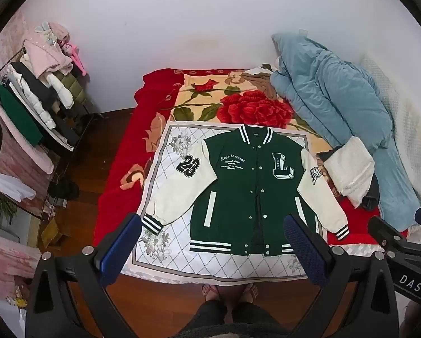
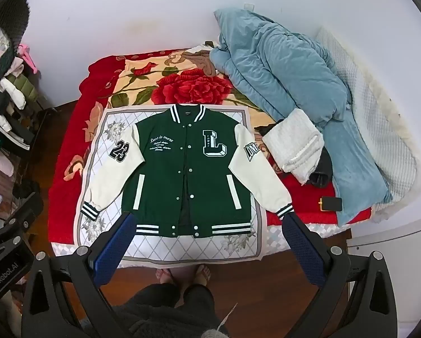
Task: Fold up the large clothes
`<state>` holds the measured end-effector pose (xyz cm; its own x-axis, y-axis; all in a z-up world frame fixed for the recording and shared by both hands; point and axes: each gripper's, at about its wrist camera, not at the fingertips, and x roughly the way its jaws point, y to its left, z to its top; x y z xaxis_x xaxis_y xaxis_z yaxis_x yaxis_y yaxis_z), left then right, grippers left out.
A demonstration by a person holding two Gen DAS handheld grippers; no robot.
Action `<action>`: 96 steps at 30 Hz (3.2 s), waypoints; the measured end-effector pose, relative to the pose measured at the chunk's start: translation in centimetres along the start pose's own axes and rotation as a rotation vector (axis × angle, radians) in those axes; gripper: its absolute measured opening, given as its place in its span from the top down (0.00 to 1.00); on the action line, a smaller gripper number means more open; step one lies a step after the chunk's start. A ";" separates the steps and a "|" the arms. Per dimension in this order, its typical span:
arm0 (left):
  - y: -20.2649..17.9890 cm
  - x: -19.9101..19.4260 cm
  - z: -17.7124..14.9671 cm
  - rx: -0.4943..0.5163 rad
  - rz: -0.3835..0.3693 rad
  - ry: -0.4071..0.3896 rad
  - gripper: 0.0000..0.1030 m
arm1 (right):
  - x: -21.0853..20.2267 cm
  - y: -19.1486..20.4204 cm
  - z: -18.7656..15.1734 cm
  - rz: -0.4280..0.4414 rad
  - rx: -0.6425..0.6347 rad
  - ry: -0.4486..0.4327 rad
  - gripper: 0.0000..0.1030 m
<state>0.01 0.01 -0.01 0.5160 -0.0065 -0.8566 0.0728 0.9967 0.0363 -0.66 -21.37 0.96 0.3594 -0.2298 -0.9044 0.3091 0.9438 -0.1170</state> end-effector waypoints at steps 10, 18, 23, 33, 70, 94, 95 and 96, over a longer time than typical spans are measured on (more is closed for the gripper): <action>0.0 0.0 0.0 -0.001 -0.001 0.000 0.00 | -0.2 -0.3 0.0 -0.010 -0.004 -0.004 0.00; 0.0 0.0 0.0 0.000 0.002 -0.004 0.00 | -0.4 -0.6 -0.2 -0.010 -0.004 -0.005 0.00; 0.0 0.0 0.0 -0.002 0.000 -0.002 0.00 | -0.6 -0.7 -0.3 -0.010 -0.002 -0.007 0.00; 0.0 0.0 0.0 -0.001 -0.001 -0.005 0.00 | -0.9 -0.7 -0.5 -0.012 -0.005 -0.011 0.00; -0.3 -1.2 -0.4 -0.005 -0.004 -0.008 0.00 | -1.6 -0.2 -0.6 -0.014 -0.007 -0.014 0.00; -0.3 -1.2 -0.4 -0.006 -0.006 -0.011 0.00 | -1.9 -0.2 -0.2 -0.017 -0.007 -0.014 0.00; -0.3 -1.3 -0.4 -0.006 -0.006 -0.011 0.00 | -1.7 -0.1 -0.2 -0.018 -0.006 -0.014 0.00; -0.2 -1.2 -0.4 -0.006 -0.007 -0.011 0.00 | -1.8 -0.1 -0.1 -0.019 -0.007 -0.014 0.00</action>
<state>-1.00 -0.20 0.83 0.5246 -0.0140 -0.8512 0.0711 0.9971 0.0274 -1.47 -21.01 2.58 0.3659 -0.2510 -0.8961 0.3098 0.9409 -0.1370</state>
